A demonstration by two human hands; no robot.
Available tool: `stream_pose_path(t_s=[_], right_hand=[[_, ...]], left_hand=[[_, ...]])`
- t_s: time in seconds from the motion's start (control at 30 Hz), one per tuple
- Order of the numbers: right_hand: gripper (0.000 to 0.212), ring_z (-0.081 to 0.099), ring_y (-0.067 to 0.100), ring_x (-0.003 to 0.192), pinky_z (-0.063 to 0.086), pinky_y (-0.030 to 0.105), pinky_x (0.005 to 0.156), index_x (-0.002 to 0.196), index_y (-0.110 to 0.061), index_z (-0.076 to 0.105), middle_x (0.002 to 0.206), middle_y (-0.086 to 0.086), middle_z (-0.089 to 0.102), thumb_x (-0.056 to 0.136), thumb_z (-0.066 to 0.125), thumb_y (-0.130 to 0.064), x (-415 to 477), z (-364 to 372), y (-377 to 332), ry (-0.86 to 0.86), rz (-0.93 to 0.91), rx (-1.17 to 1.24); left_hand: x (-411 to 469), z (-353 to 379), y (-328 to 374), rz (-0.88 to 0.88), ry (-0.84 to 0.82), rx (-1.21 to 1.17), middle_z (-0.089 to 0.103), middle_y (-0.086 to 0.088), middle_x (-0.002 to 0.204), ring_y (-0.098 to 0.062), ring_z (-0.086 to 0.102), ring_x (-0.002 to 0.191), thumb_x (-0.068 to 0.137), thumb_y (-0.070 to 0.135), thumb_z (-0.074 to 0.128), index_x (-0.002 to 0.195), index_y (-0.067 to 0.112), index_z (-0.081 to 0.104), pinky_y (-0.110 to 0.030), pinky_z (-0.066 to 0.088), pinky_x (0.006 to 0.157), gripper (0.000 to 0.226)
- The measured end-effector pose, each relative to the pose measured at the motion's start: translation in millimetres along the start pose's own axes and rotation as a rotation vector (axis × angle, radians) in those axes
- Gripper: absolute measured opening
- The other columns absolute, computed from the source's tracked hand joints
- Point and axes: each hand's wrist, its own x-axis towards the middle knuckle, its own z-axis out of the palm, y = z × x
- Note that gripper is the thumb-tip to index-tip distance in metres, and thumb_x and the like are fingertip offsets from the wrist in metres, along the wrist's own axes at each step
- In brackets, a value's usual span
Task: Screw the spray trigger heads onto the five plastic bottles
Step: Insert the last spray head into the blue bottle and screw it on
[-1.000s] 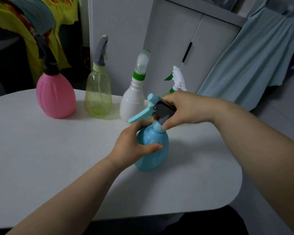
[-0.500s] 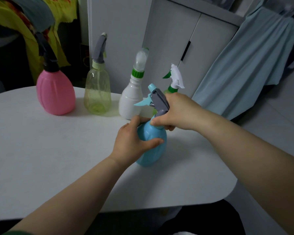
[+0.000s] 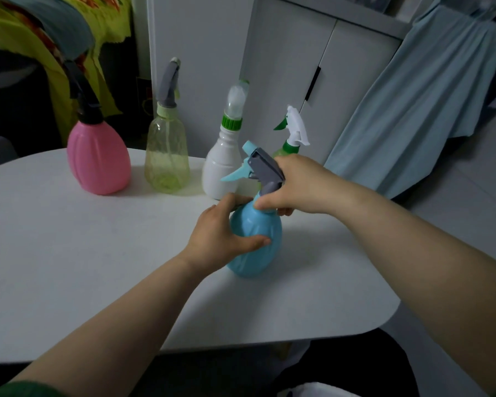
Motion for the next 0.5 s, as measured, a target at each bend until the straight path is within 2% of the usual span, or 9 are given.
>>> stream_pose_path(t_s=[0.13, 0.23, 0.3, 0.4, 0.5], right_hand=[[0.028, 0.055, 0.012, 0.041, 0.045, 0.016, 0.036, 0.082, -0.014, 0.051, 0.064, 0.001, 0.057, 0.066, 0.070, -0.025, -0.4, 9.1, -3.2, 0.129, 0.035, -0.029], [0.024, 0.054, 0.010, 0.045, 0.044, 0.017, 0.040, 0.070, -0.020, 0.048, 0.062, -0.003, 0.055, 0.065, 0.071, -0.018, -2.5, 0.3, -3.8, 0.044, -0.012, -0.030], [0.030, 0.052, 0.001, 0.045, 0.041, 0.011, 0.041, 0.062, -0.028, 0.044, 0.060, -0.007, 0.053, 0.065, 0.072, -0.016, -4.5, -6.3, -4.0, -0.018, -0.060, -0.070], [0.032, 0.049, -0.010, 0.047, 0.035, 0.005, 0.042, 0.058, -0.031, 0.045, 0.058, -0.013, 0.051, 0.064, 0.073, -0.016, -3.6, -10.3, -1.0, -0.057, -0.088, -0.103], [0.031, 0.049, -0.011, 0.050, 0.034, 0.006, 0.045, 0.054, -0.032, 0.049, 0.052, -0.018, 0.058, 0.062, 0.075, -0.016, 0.0, -13.2, 2.0, -0.094, -0.089, -0.087]], left_hand=[[-3.4, 3.8, 2.5, 0.001, 0.039, 0.015, 0.060, -0.009, 0.113, -0.027, 0.053, 0.106, 0.059, 0.026, 0.080, 0.110, 0.013, 0.049, -0.044, 0.044, 0.092, 0.061], [-2.6, 3.3, 3.1, 0.005, 0.030, 0.025, 0.059, -0.006, 0.114, -0.023, 0.052, 0.107, 0.059, 0.028, 0.079, 0.113, 0.014, 0.049, -0.038, 0.043, 0.093, 0.064], [-0.7, 3.0, 2.2, 0.007, 0.012, 0.031, 0.058, -0.002, 0.112, -0.021, 0.052, 0.108, 0.059, 0.029, 0.079, 0.114, 0.016, 0.050, -0.033, 0.041, 0.092, 0.064], [0.5, 3.3, 0.9, 0.002, -0.017, 0.000, 0.058, -0.003, 0.116, -0.020, 0.052, 0.109, 0.058, 0.029, 0.079, 0.115, 0.019, 0.051, -0.031, 0.040, 0.093, 0.064], [1.2, 3.5, -1.1, 0.001, -0.030, -0.046, 0.058, -0.003, 0.115, -0.019, 0.052, 0.109, 0.058, 0.025, 0.080, 0.116, 0.019, 0.050, -0.031, 0.041, 0.094, 0.065]])
